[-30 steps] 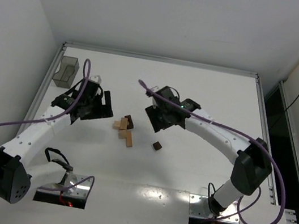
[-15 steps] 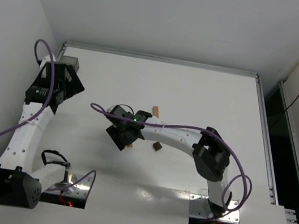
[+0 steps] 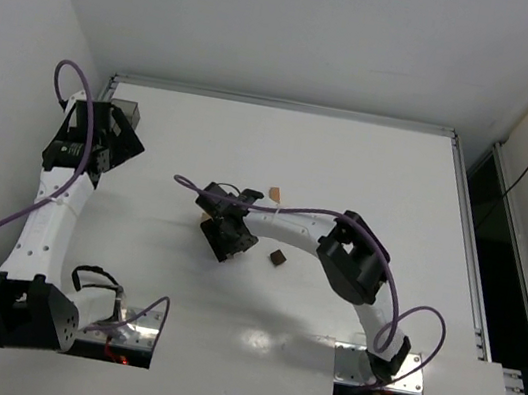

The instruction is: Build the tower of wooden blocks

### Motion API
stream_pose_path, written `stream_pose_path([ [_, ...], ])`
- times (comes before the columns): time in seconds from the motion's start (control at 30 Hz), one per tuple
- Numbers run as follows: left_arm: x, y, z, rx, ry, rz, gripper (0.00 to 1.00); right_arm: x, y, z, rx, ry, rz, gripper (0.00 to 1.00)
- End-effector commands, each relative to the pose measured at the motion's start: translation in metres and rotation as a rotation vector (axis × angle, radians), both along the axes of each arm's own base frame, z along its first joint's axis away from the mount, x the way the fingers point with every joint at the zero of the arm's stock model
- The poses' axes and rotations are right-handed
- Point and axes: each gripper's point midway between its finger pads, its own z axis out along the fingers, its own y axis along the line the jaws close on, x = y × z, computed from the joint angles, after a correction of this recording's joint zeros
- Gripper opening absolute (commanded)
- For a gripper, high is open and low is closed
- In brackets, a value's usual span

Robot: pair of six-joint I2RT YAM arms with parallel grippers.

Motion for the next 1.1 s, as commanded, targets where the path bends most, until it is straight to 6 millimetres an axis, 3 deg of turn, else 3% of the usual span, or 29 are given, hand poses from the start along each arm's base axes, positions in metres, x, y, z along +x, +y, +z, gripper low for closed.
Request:
stream_pose_path([
  [0.0,0.007,0.002,0.021,-0.012,-0.069,0.011,0.90,0.006,0.018,0.012,0.063,0.003,-0.026,0.54],
  [0.2,0.007,0.005,0.012,-0.014,-0.051,0.020,0.90,0.020,0.020,0.009,0.074,0.008,-0.051,0.54],
  [0.37,0.010,0.004,0.006,-0.023,-0.032,0.014,0.90,0.020,0.023,-0.002,0.065,0.027,-0.058,0.54],
  [0.63,0.014,0.004,0.008,-0.023,-0.032,0.014,0.90,0.015,0.009,-0.025,0.012,0.062,-0.078,0.42],
  [0.7,0.014,0.006,0.008,-0.035,-0.036,0.022,0.90,0.011,0.002,-0.031,-0.009,0.075,-0.079,0.37],
  [0.73,0.014,0.006,0.008,-0.035,-0.036,0.022,0.90,0.011,0.002,-0.032,-0.009,0.075,-0.079,0.23],
  [0.8,0.014,0.006,0.008,-0.035,-0.036,0.022,0.90,0.010,0.001,-0.034,-0.009,0.075,-0.079,0.06],
  [0.83,0.014,0.006,0.008,-0.035,-0.036,0.022,0.90,0.014,0.001,-0.029,-0.008,0.054,-0.073,0.00],
  [0.97,0.013,0.001,-0.004,-0.054,-0.017,0.004,0.90,0.031,0.001,0.006,0.018,-0.054,-0.086,0.00],
  [1.0,0.014,0.001,-0.002,-0.053,-0.026,0.003,0.90,0.030,0.003,0.027,0.048,-0.091,-0.082,0.00],
  [1.07,0.011,-0.001,-0.007,-0.061,-0.018,-0.005,0.90,0.027,-0.005,0.041,0.048,-0.135,-0.072,0.00],
])
